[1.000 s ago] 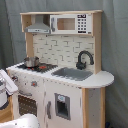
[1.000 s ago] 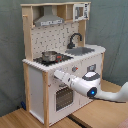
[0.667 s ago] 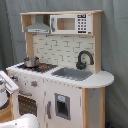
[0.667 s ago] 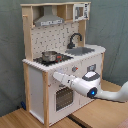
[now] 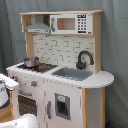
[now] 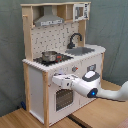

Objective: Play with the kitchen

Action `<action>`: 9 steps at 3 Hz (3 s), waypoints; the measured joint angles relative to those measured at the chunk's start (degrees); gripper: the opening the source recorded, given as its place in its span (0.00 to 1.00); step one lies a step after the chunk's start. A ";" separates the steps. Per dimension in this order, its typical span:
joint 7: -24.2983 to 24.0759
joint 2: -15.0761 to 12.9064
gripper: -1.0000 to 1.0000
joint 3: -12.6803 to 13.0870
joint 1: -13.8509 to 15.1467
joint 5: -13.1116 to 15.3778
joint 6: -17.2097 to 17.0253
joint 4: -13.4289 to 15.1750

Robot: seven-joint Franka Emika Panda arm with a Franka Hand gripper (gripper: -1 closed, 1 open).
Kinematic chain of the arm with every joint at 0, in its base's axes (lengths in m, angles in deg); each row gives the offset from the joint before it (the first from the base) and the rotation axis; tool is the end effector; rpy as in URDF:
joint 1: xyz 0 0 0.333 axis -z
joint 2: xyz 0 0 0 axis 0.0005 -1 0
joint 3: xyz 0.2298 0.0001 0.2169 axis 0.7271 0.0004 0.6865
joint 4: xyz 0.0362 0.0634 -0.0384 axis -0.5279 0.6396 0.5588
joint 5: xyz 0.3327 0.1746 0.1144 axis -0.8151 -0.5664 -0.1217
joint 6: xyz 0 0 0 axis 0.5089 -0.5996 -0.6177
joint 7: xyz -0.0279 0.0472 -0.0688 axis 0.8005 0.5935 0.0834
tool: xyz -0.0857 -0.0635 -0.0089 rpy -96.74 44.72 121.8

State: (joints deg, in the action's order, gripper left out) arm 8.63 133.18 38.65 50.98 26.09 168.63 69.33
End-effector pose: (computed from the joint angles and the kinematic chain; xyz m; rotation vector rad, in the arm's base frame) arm 0.3336 0.5402 0.3356 0.7525 1.3590 0.7739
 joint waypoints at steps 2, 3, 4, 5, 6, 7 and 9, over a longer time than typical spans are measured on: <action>12.51 0.00 0.00 -0.09 0.18 1.63 0.12 -0.41; 18.26 0.00 0.00 -0.09 0.25 1.86 0.16 -0.57; 19.50 0.00 0.00 -0.09 0.28 1.88 0.14 -0.60; 19.50 0.00 1.00 -0.09 0.26 1.88 0.13 -0.60; 12.79 -2.04 1.00 0.36 0.13 1.59 0.01 -0.56; 7.30 -2.11 1.00 1.63 -0.95 1.58 -0.77 -0.30; 7.08 -2.12 1.00 2.86 -8.92 1.59 -5.59 5.06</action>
State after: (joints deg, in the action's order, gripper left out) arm 15.71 131.06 41.51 42.05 27.67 163.03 74.39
